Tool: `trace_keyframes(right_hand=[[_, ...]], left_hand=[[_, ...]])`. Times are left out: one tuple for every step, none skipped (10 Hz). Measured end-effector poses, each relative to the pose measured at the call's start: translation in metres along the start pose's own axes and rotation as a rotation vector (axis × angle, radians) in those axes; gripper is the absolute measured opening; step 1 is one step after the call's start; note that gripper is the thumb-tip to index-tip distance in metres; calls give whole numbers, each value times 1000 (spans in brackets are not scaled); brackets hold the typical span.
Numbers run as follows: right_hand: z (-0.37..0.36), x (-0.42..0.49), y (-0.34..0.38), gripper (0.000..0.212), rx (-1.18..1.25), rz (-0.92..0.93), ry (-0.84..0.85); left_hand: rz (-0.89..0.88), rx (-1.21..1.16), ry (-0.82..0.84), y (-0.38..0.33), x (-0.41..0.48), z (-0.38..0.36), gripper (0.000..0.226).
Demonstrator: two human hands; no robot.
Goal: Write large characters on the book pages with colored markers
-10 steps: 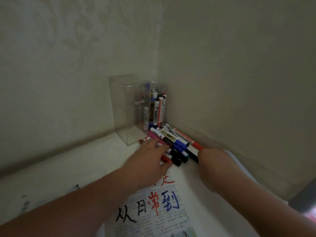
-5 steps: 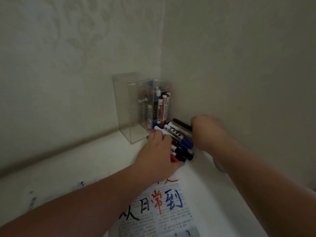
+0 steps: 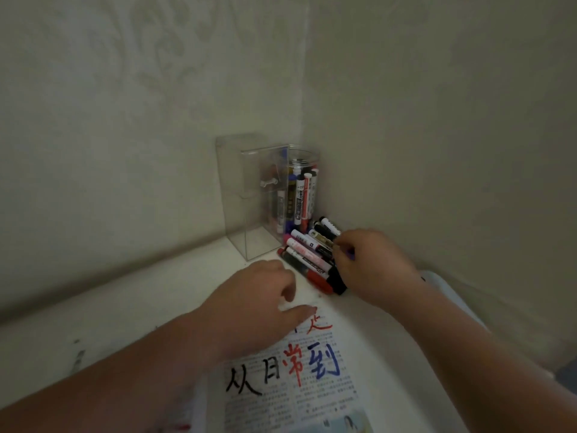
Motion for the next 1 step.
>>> trace_keyframes(right_hand=[[4, -51, 7, 23, 10, 106, 225]], left_hand=[[-33, 72, 134, -3, -75, 11, 67]])
Point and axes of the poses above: each hand's wrist, its own x-axis towards the middle knuckle, its own z-axis out of the back of the hand, y = z × x, the point moved 2 cm from there along x, towards the middle knuckle, and after that the axes turned 14 degrees about -z, right-handed, at the moved point
